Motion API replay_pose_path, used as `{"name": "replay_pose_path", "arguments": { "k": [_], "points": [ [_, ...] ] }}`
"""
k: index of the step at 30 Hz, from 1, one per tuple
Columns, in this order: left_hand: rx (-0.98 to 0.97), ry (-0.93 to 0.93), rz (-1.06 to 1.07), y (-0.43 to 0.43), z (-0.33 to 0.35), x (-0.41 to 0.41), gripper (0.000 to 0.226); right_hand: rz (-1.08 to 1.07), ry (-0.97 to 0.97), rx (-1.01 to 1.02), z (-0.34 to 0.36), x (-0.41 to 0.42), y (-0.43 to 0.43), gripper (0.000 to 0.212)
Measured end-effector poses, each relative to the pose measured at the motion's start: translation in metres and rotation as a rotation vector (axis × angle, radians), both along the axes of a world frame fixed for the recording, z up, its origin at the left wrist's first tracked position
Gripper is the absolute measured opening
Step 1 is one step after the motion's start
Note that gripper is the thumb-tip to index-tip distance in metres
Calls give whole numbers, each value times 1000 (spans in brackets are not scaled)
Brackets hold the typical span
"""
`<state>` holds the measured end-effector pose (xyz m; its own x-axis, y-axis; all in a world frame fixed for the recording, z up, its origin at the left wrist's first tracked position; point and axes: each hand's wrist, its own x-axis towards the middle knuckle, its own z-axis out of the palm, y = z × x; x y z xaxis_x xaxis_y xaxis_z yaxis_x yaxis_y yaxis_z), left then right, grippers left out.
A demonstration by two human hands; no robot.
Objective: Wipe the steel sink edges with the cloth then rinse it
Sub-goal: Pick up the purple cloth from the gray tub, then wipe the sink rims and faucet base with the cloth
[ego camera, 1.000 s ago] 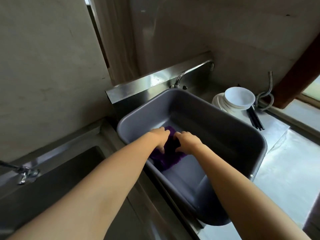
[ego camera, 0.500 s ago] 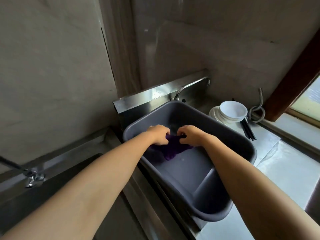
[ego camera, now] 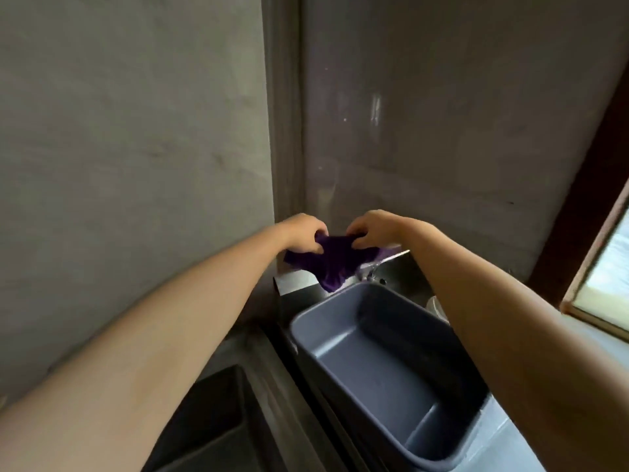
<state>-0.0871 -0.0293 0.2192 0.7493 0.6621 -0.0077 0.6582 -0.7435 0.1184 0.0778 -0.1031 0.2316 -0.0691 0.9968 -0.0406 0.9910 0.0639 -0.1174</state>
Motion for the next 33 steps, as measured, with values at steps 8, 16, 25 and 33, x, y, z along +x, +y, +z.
{"name": "replay_pose_path", "arguments": {
  "k": [8, 16, 25, 33],
  "points": [
    [148, -56, 118, -32, 91, -109, 36, 163, -24, 120, 90, -91, -10, 30],
    [122, -111, 403, -59, 89, -282, 34, 417, 72, 92, 89, -246, 28, 26],
    [-7, -151, 674, -95, 45, -473, 41, 668, 93, -11, 42, -449, 44, 26],
    [-111, -138, 746, -91, -50, -585, 41, 740, -70, -137, -46, -585, 59, 33]
  ]
}}
